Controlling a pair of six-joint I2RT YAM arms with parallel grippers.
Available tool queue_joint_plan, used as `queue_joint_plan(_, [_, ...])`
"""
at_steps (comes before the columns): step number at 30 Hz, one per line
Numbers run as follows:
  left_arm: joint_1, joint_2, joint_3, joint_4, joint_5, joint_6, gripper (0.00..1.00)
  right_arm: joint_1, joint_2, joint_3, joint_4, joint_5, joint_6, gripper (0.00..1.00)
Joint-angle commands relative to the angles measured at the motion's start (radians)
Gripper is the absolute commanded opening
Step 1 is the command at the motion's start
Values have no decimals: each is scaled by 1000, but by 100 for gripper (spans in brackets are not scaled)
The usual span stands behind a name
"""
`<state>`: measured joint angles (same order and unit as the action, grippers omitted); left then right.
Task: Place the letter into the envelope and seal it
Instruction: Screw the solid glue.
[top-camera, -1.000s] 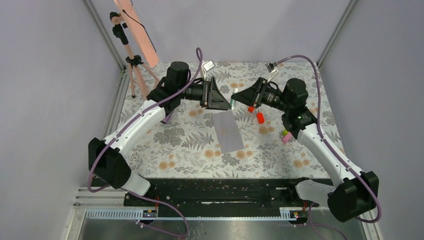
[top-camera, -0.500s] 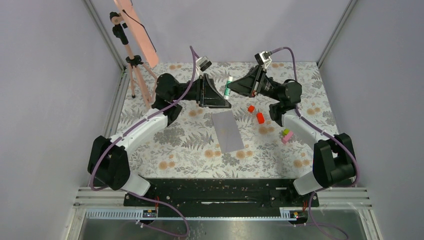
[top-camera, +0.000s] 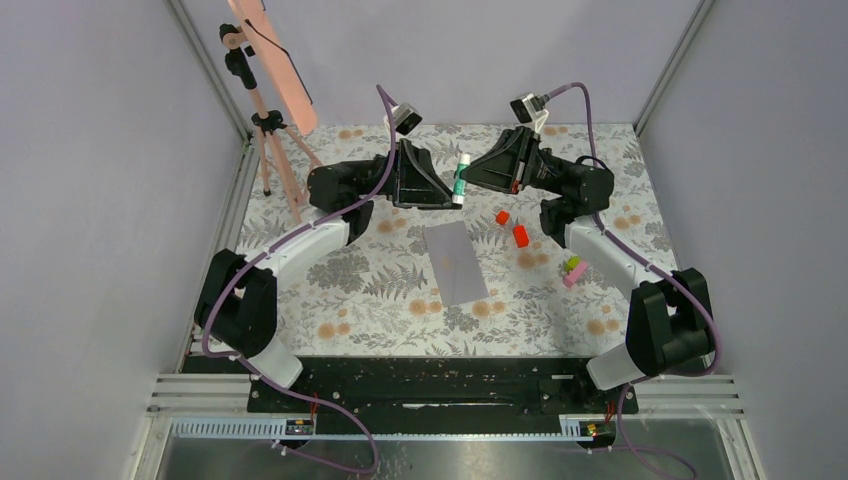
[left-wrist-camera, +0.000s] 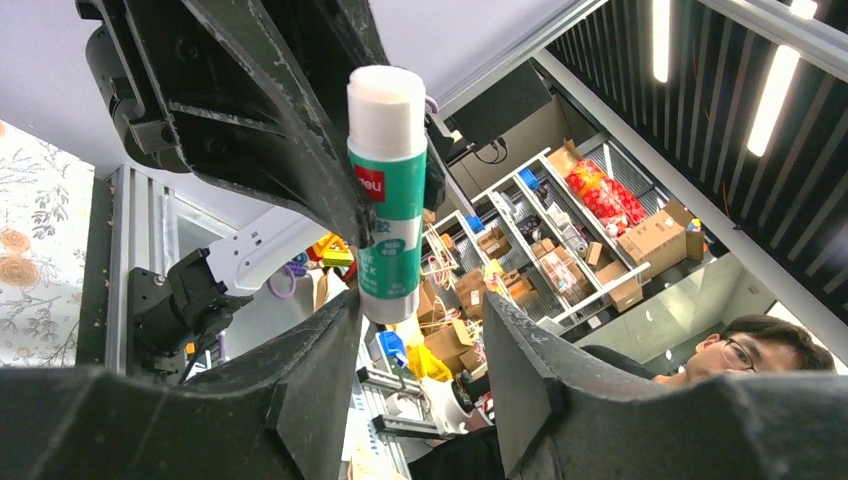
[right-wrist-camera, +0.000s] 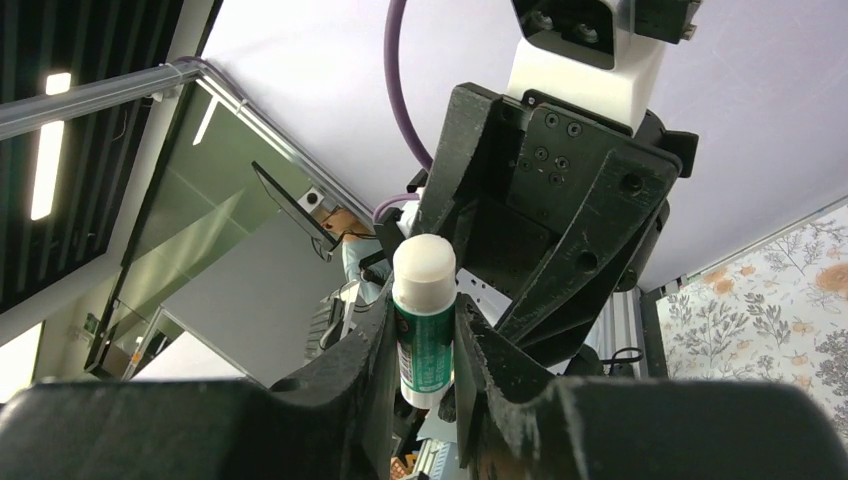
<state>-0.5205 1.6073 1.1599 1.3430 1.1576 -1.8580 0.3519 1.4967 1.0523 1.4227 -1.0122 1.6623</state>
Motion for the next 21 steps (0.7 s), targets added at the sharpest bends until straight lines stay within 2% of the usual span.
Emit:
queue_joint_plan(1, [5,6,59,107,-21,-30,47,9,-12,42,71,-31,5,0])
queue_joint_plan(11, [1,0,53,106,-28,-34,43,37,14,60,71,-11,3,0])
queue_joint_plan(21, [-1,0,43,105,-61,-29,21,41,16,29,67,18,-12,0])
